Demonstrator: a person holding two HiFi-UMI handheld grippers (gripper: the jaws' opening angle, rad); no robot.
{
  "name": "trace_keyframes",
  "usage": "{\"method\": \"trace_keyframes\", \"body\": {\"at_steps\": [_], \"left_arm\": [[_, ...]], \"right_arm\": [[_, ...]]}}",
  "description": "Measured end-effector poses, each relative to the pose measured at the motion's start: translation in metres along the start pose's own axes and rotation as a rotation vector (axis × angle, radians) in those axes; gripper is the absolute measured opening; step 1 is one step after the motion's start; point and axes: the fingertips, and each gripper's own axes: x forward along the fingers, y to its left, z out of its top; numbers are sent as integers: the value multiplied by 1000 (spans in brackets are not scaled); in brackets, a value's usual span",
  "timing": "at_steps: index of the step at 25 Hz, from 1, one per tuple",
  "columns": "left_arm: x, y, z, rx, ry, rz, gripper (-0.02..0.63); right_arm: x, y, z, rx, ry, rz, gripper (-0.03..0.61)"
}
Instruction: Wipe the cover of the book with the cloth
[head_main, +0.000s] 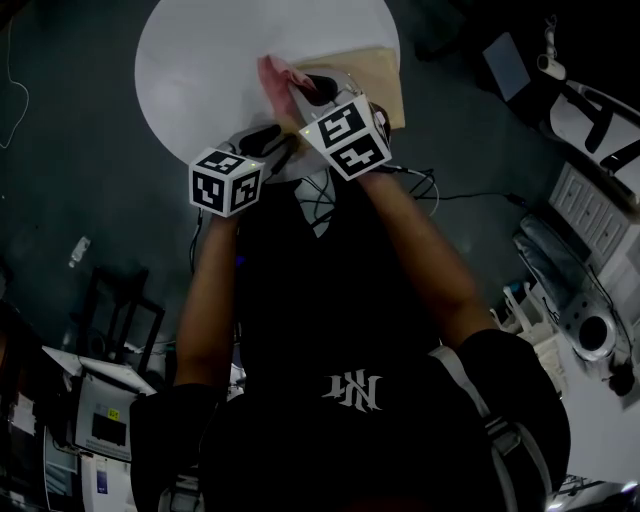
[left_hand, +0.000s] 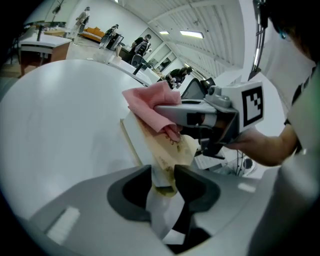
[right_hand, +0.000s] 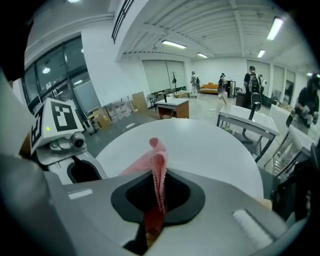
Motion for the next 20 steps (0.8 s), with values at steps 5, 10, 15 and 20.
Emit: {"method": "trace_keyframes", "body": {"at_steps": [5, 10, 15, 20], "left_arm": [[0, 0, 0, -14, 4, 13, 146], [6, -2, 2, -9, 11, 30, 146], [1, -3, 1, -6, 16, 42, 146], [-1, -5, 0, -4, 18, 60, 146]], "right_arm": [[-2, -6, -3, -82, 20, -31, 12], [-16, -28, -16, -78, 36, -71, 12], [-32, -43, -28, -76, 41, -108, 12], [-49, -59, -40, -45, 41, -140, 12]]}}
